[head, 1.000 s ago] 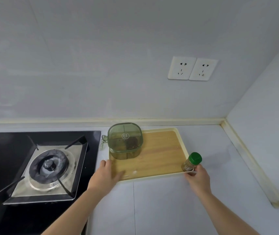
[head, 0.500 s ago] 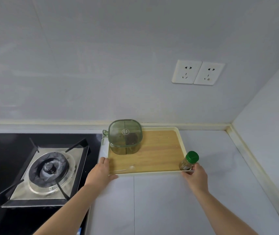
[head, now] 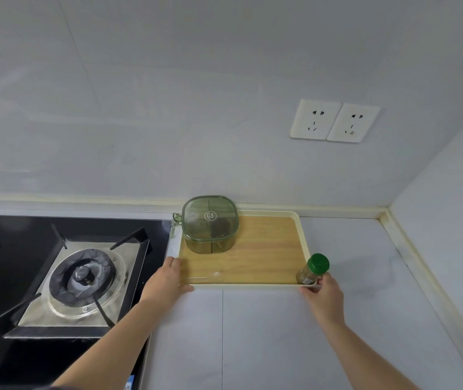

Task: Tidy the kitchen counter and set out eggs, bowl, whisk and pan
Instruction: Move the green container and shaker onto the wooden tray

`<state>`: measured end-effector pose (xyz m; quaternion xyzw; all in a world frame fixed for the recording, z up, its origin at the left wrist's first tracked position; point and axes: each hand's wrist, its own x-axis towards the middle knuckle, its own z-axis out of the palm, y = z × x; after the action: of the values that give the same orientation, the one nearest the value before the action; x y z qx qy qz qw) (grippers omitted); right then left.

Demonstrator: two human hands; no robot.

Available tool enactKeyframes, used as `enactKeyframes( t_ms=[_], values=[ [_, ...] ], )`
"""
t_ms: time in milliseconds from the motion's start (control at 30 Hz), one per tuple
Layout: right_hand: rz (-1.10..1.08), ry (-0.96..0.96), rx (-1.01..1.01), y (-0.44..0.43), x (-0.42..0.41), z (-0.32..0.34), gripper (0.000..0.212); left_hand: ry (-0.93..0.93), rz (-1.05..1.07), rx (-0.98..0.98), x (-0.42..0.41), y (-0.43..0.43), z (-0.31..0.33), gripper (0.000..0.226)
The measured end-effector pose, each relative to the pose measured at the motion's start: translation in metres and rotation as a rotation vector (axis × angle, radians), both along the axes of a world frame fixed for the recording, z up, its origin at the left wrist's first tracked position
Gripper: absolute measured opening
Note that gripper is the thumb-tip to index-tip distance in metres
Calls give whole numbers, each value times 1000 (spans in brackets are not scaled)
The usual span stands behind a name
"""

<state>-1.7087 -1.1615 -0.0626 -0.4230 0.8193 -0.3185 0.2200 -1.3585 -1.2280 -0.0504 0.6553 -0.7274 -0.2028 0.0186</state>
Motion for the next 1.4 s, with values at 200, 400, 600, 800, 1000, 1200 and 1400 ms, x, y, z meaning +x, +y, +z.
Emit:
enactKeyframes(
  t_ms=[200,400,600,800,1000,1200,1400],
  values=[
    [-4,-3,-16,2,2,-2,28,101,52,6,0,4,-4,68],
    [-21,17,-9,3,-2,-4,30,98,40,24,-4,1,-3,69],
    [-20,11,-8,4,-1,0,29,174,66,36,-5,2,-3,73],
    [-2,-36,-6,4,-3,5,28,312,310,-66,-4,-36,21,38],
    [27,-35,16,5,-9,4,28,172,323,-23,-2,-86,31,59],
    [104,-39,57,2,-16,10,28,140,255,-62,7,-112,24,13],
    [210,6,219,-10,-32,18,29,222,266,-86,11,-119,21,10]
  ],
)
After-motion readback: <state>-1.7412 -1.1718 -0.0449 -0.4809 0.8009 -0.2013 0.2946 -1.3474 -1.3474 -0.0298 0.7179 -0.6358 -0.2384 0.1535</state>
